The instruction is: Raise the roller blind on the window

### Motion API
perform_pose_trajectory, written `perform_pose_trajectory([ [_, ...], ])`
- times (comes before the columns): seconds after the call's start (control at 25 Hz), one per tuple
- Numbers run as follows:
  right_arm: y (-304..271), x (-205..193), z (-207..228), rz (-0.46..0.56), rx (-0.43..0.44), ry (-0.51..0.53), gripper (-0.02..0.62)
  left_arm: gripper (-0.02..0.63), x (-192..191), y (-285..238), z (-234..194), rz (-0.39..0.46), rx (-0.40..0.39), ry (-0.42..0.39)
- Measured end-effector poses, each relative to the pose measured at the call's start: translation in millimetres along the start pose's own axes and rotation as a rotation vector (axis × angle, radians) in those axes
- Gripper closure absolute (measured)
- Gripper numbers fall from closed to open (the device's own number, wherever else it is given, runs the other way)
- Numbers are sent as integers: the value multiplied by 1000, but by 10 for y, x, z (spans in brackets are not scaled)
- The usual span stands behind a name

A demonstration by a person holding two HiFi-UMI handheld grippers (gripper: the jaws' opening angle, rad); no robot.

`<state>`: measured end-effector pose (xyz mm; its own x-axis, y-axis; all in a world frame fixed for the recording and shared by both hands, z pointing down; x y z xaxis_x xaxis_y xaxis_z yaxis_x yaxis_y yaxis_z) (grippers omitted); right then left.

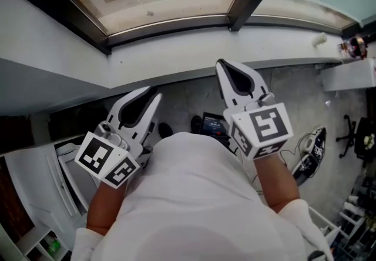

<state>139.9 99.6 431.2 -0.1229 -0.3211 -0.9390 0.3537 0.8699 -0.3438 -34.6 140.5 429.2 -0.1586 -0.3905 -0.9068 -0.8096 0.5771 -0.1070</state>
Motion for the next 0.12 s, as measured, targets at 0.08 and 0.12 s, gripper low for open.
perform_pose_trajectory([
  [0.08,-9,3,0,2,-1,2,574,531,0,-13,-2,-2,-3,-3],
  [0.12,-13,5,0,2,-1,3,574,531,0,-20,-3,-3,-5,-4],
])
Point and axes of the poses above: the fingertips, and each gripper's own axes: y backward along the fingers, z to its right, x out of its top, the point moved 4 cm from there along y, backward along the fingers, and after that the axes turned 7 degrees about -x, right-handed, at the moved point
